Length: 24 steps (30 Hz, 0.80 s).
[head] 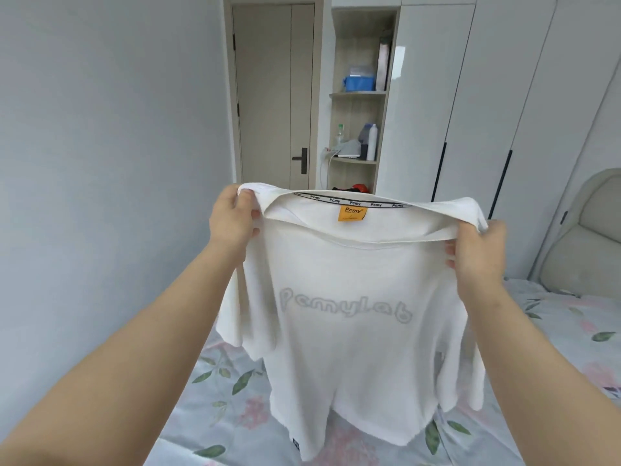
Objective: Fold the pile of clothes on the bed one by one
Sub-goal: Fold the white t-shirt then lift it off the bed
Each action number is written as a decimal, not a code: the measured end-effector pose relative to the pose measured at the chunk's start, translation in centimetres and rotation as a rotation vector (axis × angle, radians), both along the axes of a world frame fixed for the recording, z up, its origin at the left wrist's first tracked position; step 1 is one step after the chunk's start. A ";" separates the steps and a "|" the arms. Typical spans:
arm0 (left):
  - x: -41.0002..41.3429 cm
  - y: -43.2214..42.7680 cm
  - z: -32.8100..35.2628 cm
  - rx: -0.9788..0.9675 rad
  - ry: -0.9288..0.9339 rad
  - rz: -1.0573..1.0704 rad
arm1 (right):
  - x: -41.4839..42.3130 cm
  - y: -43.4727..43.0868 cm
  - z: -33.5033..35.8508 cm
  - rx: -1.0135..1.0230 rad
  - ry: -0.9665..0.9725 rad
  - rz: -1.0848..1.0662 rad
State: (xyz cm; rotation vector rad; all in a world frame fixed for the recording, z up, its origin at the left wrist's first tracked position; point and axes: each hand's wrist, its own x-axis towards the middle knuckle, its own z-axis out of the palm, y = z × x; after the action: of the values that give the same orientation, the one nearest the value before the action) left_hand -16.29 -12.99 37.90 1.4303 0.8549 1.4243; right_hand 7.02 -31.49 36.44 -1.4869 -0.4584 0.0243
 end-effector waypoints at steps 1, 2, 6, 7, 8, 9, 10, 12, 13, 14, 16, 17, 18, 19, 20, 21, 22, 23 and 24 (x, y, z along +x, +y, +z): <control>-1.0 -0.6 0.3 0.012 -0.033 0.011 | -1.3 -0.9 0.4 0.027 -0.069 -0.057; -2.0 -1.2 0.5 0.026 -0.051 0.023 | -2.6 -1.9 0.8 0.056 -0.132 -0.094; -5.7 -3.2 0.3 0.006 0.042 -0.011 | -7.3 -5.6 1.4 0.041 -0.180 -0.141; -6.6 -3.8 0.1 0.018 0.049 -0.010 | -8.4 -6.6 1.4 0.047 -0.199 -0.171; -7.4 -4.4 0.0 0.039 0.042 0.001 | -9.4 -7.5 1.3 0.077 -0.219 -0.199; -8.0 -5.1 0.0 0.062 0.015 0.019 | -10.3 -8.3 1.2 0.115 -0.230 -0.227; -8.4 -5.9 0.1 0.079 -0.021 0.032 | -10.9 -9.1 1.1 0.135 -0.231 -0.261; -8.8 -7.7 0.7 0.113 -0.090 0.046 | -11.9 -10.4 1.2 0.131 -0.254 -0.336; -8.8 -8.5 1.0 0.126 -0.115 0.053 | -12.2 -11.0 1.3 0.132 -0.266 -0.377; -8.7 -9.0 1.5 0.135 -0.146 0.061 | -12.4 -11.3 1.6 0.149 -0.273 -0.410; -8.2 -9.3 2.0 0.150 -0.184 0.070 | -12.6 -11.9 2.0 0.160 -0.285 -0.467; -7.8 -9.2 2.0 0.153 -0.188 0.083 | -12.5 -12.0 2.0 0.153 -0.296 -0.478; -7.3 -8.9 1.8 0.151 -0.182 0.093 | -12.2 -11.9 1.9 0.144 -0.305 -0.479; -6.6 -8.3 1.4 0.146 -0.169 0.094 | -11.7 -11.6 1.6 0.120 -0.310 -0.477; -5.9 -7.7 0.7 0.137 -0.149 0.092 | -11.1 -11.3 1.0 0.086 -0.306 -0.470; -5.0 -7.1 -0.3 0.121 -0.116 0.086 | -10.2 -10.8 0.1 0.048 -0.291 -0.466; -4.1 -6.4 -1.5 0.098 -0.074 0.079 | -9.2 -10.2 -1.1 0.004 -0.272 -0.465; -3.0 -5.7 -2.8 0.073 -0.030 0.072 | -8.1 -9.6 -2.4 -0.036 -0.251 -0.461; -2.0 -5.1 -4.2 0.046 0.012 0.064 | -6.9 -8.9 -3.9 -0.073 -0.227 -0.458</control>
State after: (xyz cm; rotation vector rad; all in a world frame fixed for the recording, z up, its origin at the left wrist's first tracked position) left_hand -18.27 -18.11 33.69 1.4592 0.8879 1.4932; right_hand 0.14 -40.40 32.51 -1.6445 -0.2910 -0.4977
